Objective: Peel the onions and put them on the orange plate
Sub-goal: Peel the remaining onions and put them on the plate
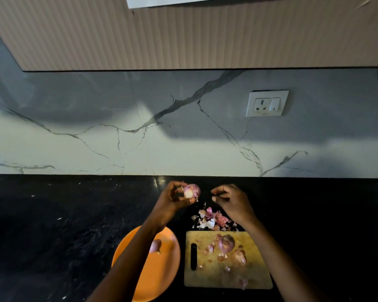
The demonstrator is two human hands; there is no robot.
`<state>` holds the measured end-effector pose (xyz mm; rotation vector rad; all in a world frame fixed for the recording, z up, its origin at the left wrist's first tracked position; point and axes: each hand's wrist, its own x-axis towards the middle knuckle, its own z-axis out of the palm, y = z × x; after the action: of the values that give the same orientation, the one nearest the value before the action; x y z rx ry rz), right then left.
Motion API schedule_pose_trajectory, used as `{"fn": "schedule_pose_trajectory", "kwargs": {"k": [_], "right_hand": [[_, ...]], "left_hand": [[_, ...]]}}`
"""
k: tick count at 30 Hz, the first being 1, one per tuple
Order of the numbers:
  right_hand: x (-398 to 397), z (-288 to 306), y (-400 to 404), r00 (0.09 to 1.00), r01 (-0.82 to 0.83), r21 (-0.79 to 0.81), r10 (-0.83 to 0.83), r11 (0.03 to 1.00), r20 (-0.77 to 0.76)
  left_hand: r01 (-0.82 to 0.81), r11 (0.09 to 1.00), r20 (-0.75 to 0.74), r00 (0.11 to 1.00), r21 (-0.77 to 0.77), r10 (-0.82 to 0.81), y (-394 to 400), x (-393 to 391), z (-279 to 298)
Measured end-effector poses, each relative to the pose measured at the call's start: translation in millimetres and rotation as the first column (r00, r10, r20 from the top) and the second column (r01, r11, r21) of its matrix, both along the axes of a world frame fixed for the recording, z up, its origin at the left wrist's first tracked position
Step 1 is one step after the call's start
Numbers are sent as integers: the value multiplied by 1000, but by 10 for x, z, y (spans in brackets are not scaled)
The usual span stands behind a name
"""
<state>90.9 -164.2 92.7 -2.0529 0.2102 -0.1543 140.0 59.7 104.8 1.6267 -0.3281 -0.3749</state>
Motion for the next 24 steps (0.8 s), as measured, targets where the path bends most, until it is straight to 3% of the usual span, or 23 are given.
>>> {"fn": "schedule_pose_trajectory", "kwargs": {"k": [4, 8, 12, 19, 21, 24], "right_hand": [[-3, 111, 165, 997, -22, 230, 5, 973, 74], [-4, 200, 281, 992, -50, 352, 6, 935, 125], [-10, 168, 260, 992, -26, 306, -14, 952, 127], [-24, 159, 305, 992, 28, 34, -32, 999, 124], [9, 146, 300, 996, 17, 56, -21, 998, 82], [75, 164, 268, 999, 26, 214, -35, 977, 42]], "left_hand": [[-31, 999, 57, 998, 33, 29, -48, -20, -17], [-40, 997, 90, 995, 68, 34, -111, -28, -26], [-17, 997, 74, 997, 70, 12, -135, -34, -1], [17, 1000, 33, 999, 3, -17, -160, -80, -41], [36, 998, -15, 999, -45, -36, -150, -86, -58], [58, 988, -102, 992, -144, -73, -103, -67, -92]]}}
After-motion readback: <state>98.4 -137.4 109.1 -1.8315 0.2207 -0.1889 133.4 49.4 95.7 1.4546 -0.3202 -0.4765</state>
